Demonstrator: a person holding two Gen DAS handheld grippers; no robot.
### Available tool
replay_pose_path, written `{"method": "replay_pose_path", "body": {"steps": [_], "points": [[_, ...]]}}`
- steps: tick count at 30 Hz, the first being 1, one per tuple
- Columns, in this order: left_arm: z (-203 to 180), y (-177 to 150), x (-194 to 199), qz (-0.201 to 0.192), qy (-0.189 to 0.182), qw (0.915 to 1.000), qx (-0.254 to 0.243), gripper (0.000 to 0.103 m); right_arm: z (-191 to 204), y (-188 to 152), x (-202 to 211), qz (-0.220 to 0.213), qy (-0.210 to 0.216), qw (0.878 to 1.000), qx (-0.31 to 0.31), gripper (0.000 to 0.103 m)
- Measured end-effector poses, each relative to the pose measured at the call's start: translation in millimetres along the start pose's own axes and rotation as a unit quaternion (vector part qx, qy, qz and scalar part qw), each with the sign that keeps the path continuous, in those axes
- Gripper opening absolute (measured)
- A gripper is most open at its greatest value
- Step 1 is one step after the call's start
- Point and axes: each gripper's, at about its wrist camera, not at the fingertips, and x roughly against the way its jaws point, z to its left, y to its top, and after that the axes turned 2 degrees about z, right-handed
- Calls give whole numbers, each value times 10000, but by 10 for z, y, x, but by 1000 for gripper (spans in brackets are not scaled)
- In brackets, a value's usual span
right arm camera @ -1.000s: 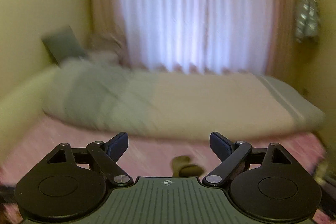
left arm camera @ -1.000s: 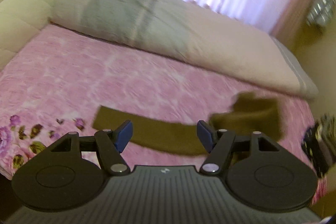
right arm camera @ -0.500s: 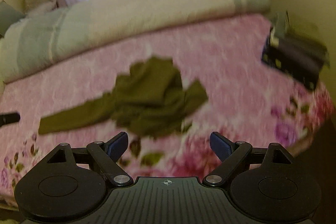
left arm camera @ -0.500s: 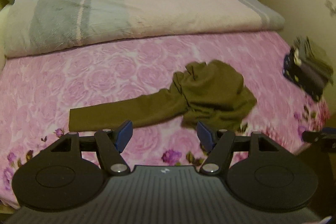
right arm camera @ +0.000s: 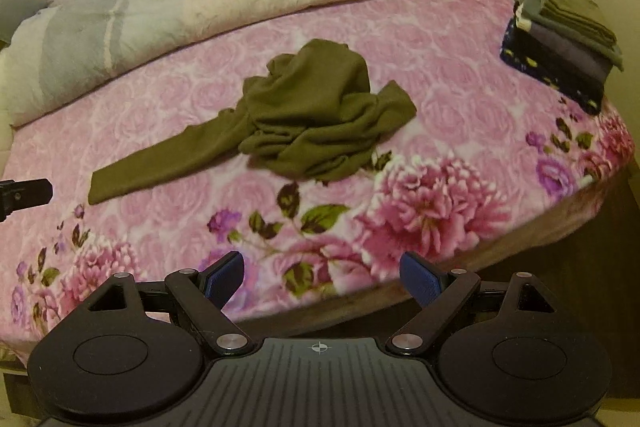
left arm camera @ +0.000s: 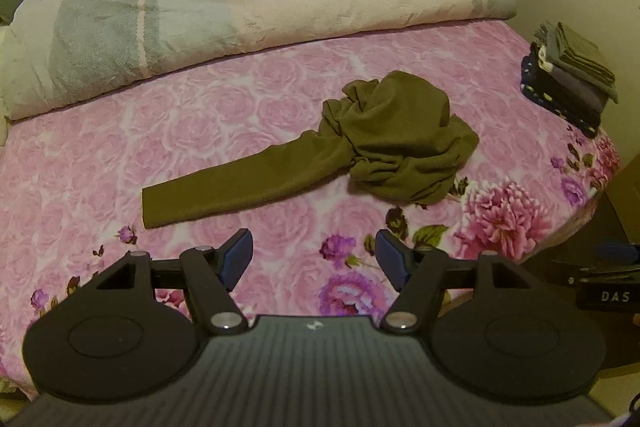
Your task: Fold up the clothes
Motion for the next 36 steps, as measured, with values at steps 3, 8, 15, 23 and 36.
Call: {"method": "replay_pose_path", "body": {"steps": [3, 8, 15, 23, 36], "points": [[25, -45, 49, -41, -43, 10000, -25, 64, 76, -24, 25, -11, -4, 10000, 31, 88], [100, -75, 71, -72, -12, 10000, 53, 64, 229, 35, 2, -41, 18, 9997, 237, 88], [136, -27, -28, -11, 33, 9999, 155, 64, 187, 158, -101, -60, 42, 9996, 287, 88], [-26, 138, -308, 89, 69, 9997, 224, 64, -60, 369, -248, -67, 13, 9998, 179, 88], [-561, 639, -1057, 362, 468, 9918, 1133, 64, -1189, 1362, -765, 128, 17, 9995, 297, 88]]}}
